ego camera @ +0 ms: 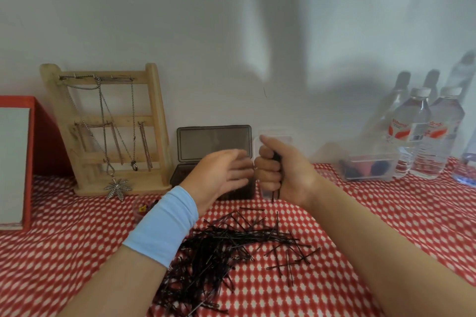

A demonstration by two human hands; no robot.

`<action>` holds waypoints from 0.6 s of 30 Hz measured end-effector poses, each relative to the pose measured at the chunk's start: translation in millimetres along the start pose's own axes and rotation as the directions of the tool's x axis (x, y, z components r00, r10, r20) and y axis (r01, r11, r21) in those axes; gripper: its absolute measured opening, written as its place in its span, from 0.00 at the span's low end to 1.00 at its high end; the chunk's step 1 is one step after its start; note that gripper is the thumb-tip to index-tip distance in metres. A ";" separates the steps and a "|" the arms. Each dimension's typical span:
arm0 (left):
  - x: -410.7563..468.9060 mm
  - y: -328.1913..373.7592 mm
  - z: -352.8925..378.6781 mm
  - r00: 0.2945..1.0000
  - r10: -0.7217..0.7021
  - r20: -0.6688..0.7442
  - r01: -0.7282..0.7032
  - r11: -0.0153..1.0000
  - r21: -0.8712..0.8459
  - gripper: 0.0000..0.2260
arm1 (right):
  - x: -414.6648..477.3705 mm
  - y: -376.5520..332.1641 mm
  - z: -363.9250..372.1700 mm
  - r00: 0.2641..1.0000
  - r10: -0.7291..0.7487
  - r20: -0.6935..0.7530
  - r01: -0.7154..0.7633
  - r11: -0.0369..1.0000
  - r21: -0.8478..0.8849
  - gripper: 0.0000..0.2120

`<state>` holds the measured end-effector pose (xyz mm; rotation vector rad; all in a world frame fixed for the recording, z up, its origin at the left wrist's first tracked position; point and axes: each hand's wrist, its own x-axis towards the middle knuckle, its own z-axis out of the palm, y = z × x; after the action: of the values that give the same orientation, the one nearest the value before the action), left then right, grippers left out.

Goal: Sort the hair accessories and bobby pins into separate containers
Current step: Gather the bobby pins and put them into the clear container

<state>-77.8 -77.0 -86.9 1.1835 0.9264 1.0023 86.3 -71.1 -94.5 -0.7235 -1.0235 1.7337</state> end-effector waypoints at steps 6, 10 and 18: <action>-10.4 -3.0 18.7 0.898 -0.271 0.347 0.415 0.782 -0.464 0.28 | 4.5 -9.8 -7.8 0.941 -0.271 -0.204 0.291 0.954 0.072 0.14; -10.1 -4.1 19.5 0.912 -0.193 0.362 0.401 0.602 -0.690 0.33 | 8.4 -6.7 -7.0 0.921 -0.330 -0.207 0.321 0.944 -0.078 0.15; -11.5 -5.4 16.3 0.872 -0.256 0.416 0.479 0.620 -0.622 0.31 | 12.1 12.5 2.0 0.908 -0.401 -0.124 0.309 0.838 -0.451 0.15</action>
<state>-65.1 -93.1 -89.3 0.4131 0.4292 0.7024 74.8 -62.8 -104.7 -0.9014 -1.3062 1.0915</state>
